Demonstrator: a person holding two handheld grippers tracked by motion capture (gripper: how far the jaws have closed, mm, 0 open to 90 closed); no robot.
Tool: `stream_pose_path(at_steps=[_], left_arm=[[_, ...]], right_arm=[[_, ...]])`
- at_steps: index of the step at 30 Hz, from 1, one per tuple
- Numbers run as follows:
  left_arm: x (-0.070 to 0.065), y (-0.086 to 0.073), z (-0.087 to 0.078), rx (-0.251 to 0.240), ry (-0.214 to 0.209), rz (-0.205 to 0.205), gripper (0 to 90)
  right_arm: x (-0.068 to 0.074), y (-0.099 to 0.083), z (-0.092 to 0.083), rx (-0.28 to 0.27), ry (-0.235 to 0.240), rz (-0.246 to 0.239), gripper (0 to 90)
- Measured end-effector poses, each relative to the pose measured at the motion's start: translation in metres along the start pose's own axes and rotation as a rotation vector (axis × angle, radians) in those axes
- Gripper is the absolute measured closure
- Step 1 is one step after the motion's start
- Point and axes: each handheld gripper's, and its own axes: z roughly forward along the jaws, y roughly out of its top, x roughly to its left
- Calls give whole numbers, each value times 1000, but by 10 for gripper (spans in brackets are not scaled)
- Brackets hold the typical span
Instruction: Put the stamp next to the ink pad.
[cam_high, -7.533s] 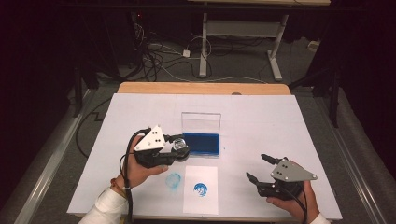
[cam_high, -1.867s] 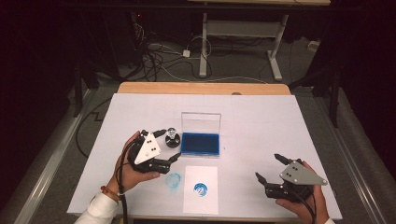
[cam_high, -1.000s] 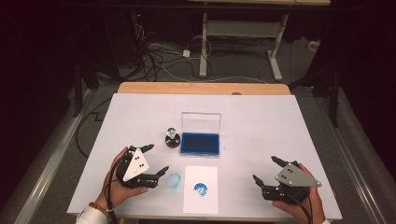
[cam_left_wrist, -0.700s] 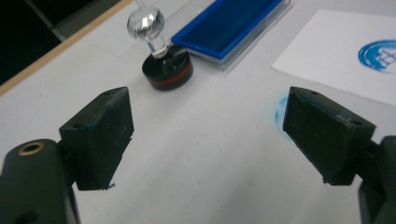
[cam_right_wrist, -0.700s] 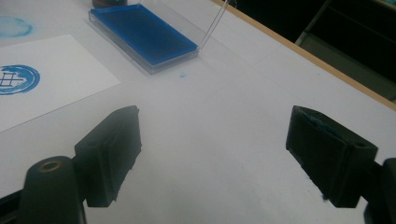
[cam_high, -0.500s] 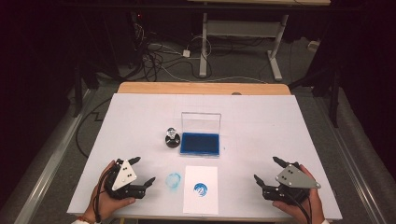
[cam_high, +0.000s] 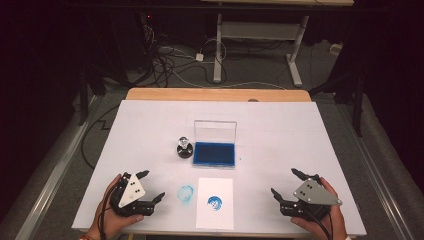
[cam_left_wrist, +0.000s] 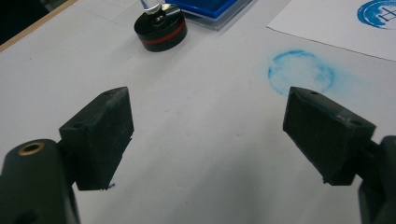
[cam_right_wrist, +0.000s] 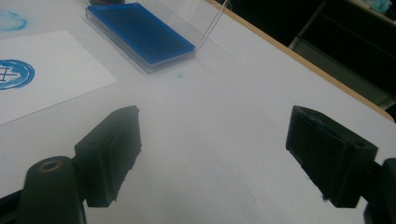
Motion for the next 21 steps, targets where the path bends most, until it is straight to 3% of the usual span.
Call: stream_pose_path(at_steps=[6, 21], left_arm=[[1, 1, -2, -14, -4, 8, 157], [0, 1, 1, 4, -18, 21, 157]], right_arm=[[2, 2, 1, 1, 6, -10, 182], [2, 1, 2, 4, -1, -9, 183]])
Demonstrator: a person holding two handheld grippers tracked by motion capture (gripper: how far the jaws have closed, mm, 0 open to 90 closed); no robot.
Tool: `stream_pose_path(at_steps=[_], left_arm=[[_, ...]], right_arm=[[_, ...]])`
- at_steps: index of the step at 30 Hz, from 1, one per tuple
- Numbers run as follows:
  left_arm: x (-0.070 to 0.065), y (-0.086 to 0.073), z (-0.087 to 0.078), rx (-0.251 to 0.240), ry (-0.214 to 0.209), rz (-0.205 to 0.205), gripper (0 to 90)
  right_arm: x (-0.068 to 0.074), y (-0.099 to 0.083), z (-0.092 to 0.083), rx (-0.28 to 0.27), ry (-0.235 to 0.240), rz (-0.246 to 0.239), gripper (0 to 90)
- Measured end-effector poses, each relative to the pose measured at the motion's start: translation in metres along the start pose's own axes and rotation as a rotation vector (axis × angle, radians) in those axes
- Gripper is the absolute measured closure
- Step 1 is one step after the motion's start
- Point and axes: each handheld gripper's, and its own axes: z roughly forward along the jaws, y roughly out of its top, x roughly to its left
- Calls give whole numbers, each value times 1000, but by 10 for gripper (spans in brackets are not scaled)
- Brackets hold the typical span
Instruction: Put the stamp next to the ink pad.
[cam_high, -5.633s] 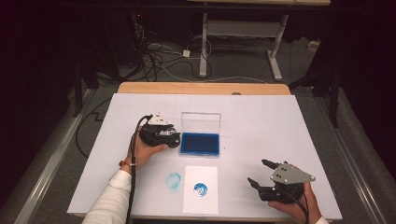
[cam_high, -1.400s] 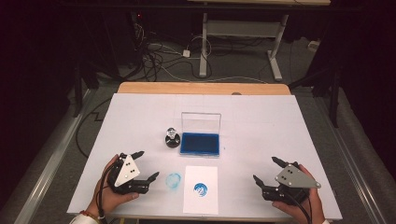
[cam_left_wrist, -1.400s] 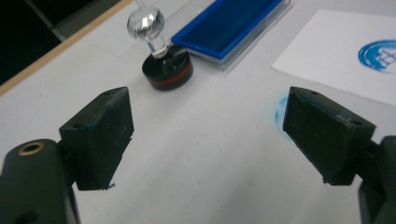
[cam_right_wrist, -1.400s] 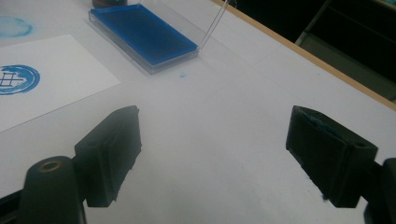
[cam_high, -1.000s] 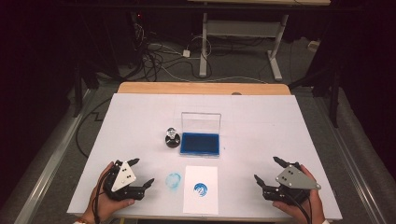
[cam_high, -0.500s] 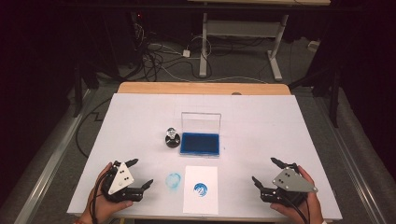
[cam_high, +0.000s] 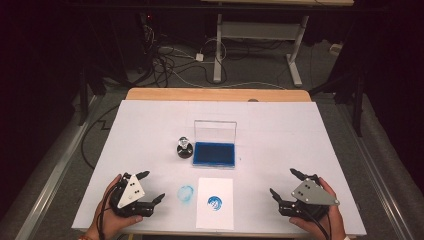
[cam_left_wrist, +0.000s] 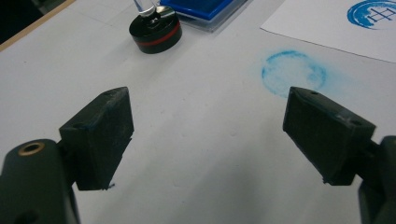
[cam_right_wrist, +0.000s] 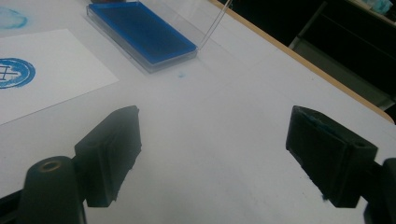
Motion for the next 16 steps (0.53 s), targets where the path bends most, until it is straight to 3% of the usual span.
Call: stream_pose_path(at_steps=[16], left_arm=[[1, 2, 4, 11, 0, -6, 157]], right_arm=[[-4, -3, 0, 3, 8, 13, 182]])
